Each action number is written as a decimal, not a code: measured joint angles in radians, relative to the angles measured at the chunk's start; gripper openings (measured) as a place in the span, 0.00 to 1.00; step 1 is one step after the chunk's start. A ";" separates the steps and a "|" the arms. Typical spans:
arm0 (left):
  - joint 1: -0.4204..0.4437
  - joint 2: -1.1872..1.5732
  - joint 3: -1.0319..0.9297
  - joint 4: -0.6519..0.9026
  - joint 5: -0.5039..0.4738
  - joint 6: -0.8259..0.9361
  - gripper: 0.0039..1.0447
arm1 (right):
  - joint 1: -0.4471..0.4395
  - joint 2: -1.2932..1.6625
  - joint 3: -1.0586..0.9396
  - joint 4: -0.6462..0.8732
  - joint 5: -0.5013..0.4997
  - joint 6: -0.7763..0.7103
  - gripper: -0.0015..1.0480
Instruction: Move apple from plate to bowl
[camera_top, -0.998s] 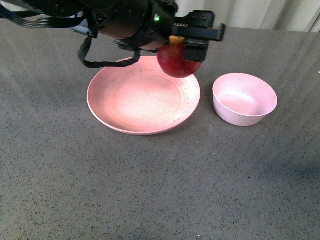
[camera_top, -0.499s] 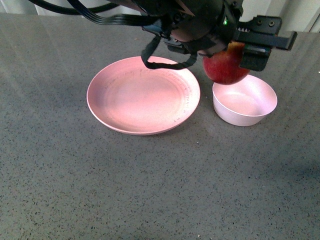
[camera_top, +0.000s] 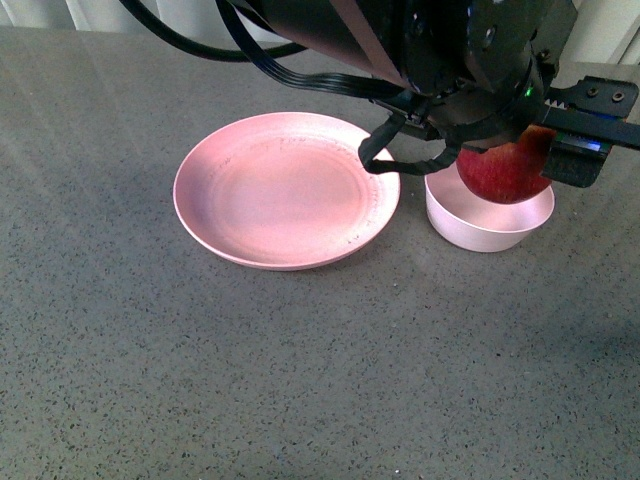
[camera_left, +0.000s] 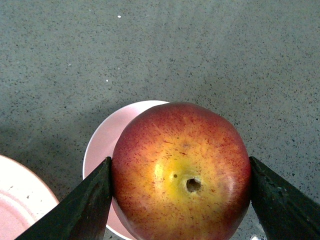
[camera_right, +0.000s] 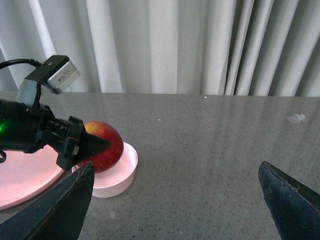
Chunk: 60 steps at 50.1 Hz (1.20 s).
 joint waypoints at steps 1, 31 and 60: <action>-0.001 0.004 0.001 0.000 0.000 0.000 0.65 | 0.000 0.000 0.000 0.000 0.000 0.000 0.91; 0.004 0.045 0.038 -0.020 -0.012 -0.002 0.91 | 0.000 0.000 0.000 0.000 0.000 0.000 0.91; 0.101 -0.103 -0.137 0.075 -0.001 -0.058 0.92 | 0.000 0.000 0.000 0.000 0.000 0.000 0.91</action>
